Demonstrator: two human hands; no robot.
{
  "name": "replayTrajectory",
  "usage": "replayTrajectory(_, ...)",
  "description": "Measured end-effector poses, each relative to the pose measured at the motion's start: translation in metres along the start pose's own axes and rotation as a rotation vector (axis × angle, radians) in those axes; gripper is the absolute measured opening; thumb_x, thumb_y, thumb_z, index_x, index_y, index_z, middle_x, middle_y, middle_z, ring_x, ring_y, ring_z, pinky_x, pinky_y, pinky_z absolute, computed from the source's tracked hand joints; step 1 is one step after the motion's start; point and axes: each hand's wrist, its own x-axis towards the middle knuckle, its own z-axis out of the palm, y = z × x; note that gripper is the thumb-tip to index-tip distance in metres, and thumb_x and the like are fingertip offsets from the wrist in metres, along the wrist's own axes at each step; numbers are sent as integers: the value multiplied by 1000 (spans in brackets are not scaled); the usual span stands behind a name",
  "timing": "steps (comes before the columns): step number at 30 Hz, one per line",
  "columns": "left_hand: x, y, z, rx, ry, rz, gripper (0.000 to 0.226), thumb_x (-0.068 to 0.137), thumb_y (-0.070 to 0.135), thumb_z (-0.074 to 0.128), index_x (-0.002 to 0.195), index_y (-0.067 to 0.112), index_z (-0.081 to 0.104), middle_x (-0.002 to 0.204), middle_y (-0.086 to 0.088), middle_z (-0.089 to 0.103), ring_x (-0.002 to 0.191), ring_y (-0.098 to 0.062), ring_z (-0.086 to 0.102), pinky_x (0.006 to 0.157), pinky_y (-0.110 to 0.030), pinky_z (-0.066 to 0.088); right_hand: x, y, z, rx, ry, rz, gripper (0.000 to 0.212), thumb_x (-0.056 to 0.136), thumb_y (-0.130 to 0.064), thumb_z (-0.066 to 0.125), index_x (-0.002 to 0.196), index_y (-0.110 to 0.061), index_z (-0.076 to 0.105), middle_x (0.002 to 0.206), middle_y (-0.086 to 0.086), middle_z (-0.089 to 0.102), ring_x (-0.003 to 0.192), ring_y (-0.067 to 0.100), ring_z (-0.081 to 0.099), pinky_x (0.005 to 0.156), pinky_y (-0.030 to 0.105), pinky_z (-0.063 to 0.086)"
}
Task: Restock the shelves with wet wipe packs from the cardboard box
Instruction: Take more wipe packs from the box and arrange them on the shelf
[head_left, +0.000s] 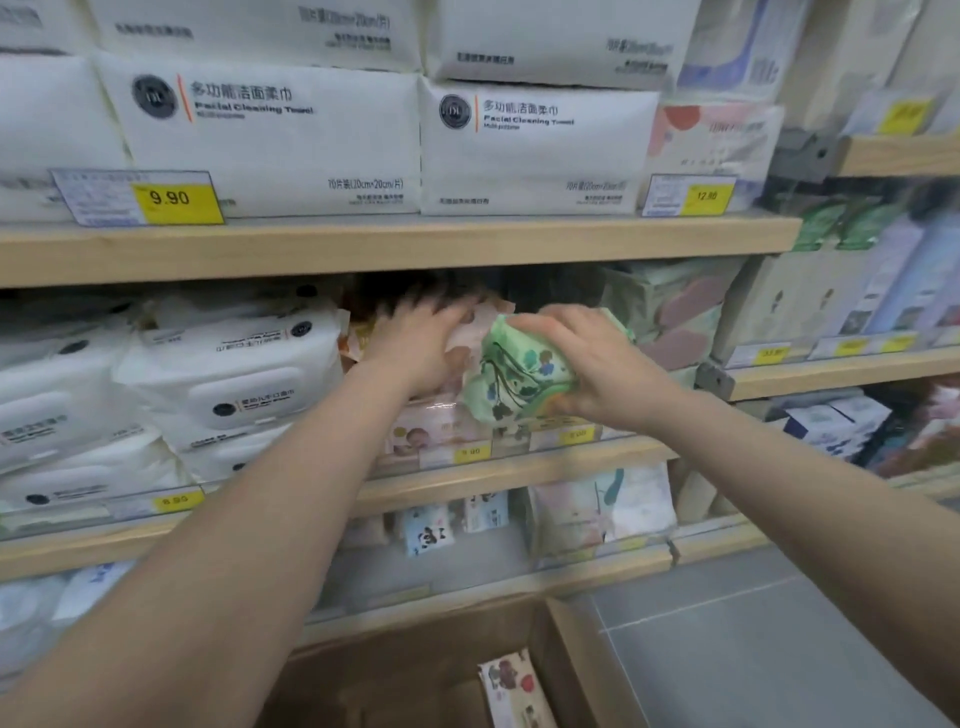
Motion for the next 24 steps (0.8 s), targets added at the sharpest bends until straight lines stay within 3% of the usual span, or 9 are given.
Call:
replayTrajectory(2, 0, -8, 22, 110, -12, -31, 67, 92, 41, 48, 147, 41, 10, 154, -2, 25, 137, -30, 26, 106, -44, 28, 18, 11, 7, -45, -14, 5, 94, 66, -27, 81, 143, -29, 27, 136, 14, 41, 125, 35, 37, 103, 50, 32)
replayTrajectory(6, -3, -13, 41, 168, 173, -12, 64, 92, 38, 46, 147, 40, 14, 148, -2, 34, 130, -28, 34, 100, -45, 29, 28, 44, 16, -108, -139, 83, 96, 70, -24, 80, 147, -33, 25, 145, 13, 34, 133, 34, 30, 110, 46, 24)
replayTrajectory(13, -9, -14, 44, 178, 221, 8, 63, 92, 37, 45, 147, 39, 14, 146, 0, 34, 129, -26, 33, 102, -46, 27, 49, 53, 19, -101, -205, 188, 94, 75, -22, 74, 147, -42, 18, 146, 15, 32, 135, 35, 28, 111, 45, 19)
replayTrajectory(16, -6, -14, 42, 185, 207, -3, 64, 91, 38, 47, 147, 39, 15, 147, 0, 34, 129, -26, 33, 101, -46, 27, 59, 50, 20, -136, -248, 237, 93, 75, -25, 72, 146, -46, 15, 153, 10, 23, 141, 33, 18, 116, 52, 6)
replayTrajectory(19, -9, -12, 44, 174, 210, 0, 64, 91, 37, 47, 147, 39, 15, 148, 2, 32, 130, -25, 31, 102, -46, 25, 54, 46, 28, -158, -223, 278, 91, 76, -29, 68, 146, -48, 13, 151, 11, 21, 138, 34, 16, 116, 52, 3)
replayTrajectory(24, -12, -13, 45, 184, 220, 14, 66, 91, 39, 46, 147, 39, 12, 150, 4, 28, 132, -23, 29, 104, -47, 23, 45, 42, 36, -189, -129, 264, 98, 72, -35, 73, 150, -35, 12, 148, 10, 27, 138, 30, 20, 116, 52, 1)
